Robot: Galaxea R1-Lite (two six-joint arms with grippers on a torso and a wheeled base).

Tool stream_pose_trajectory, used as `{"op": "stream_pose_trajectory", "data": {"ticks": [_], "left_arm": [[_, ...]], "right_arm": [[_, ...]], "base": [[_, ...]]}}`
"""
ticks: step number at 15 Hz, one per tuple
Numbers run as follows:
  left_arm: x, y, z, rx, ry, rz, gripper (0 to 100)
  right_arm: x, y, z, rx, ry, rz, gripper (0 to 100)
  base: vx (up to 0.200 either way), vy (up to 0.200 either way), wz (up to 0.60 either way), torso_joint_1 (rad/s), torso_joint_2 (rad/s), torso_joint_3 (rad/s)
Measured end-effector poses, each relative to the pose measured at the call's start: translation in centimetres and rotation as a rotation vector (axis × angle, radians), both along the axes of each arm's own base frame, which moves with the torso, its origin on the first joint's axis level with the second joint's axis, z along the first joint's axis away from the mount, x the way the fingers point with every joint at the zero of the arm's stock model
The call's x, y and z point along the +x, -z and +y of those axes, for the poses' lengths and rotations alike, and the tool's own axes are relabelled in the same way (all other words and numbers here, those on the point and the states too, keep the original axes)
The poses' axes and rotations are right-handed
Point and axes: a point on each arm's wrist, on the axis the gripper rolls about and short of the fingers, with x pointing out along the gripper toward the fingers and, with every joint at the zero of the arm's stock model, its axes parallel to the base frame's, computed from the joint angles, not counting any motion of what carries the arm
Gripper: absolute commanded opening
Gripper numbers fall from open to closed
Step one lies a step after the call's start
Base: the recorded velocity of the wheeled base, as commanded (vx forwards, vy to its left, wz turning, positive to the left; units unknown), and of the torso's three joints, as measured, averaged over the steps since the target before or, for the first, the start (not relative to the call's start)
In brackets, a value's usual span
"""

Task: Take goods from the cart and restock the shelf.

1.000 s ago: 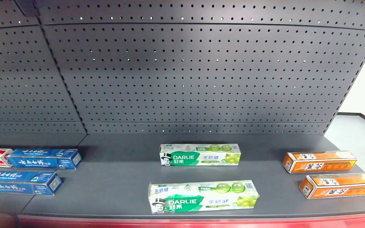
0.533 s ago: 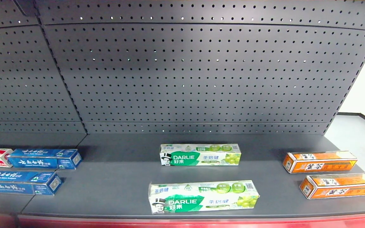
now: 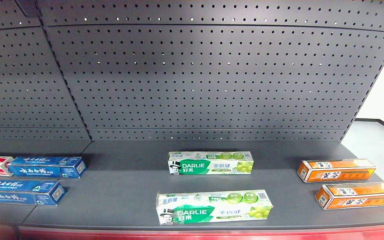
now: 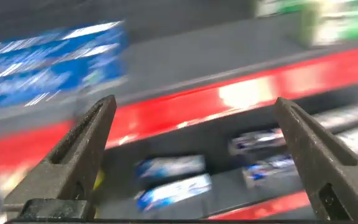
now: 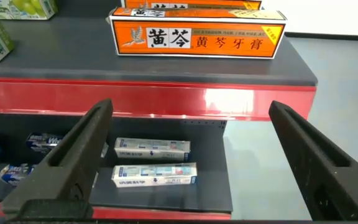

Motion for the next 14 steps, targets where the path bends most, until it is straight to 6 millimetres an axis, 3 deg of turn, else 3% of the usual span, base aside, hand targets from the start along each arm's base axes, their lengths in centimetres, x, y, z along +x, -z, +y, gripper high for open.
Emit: {"op": "stream_pose_trajectory", "data": {"ticks": [3, 14], "left_arm": [[-0.13, 0.23, 0.06, -0.025, -0.119, 0.000, 100], [-0.43, 0.33, 0.04, -0.091, -0.106, -0.035, 100]], "right_arm": [[0.00, 0.00, 0.00, 0.001, 0.002, 0.000, 100], [0.00, -0.01, 0.00, 0.001, 0.002, 0.000, 100]], "base": [[0.000, 0.000, 0.00, 0.000, 0.00, 0.000], [0.000, 0.000, 0.00, 0.000, 0.00, 0.000]]}}
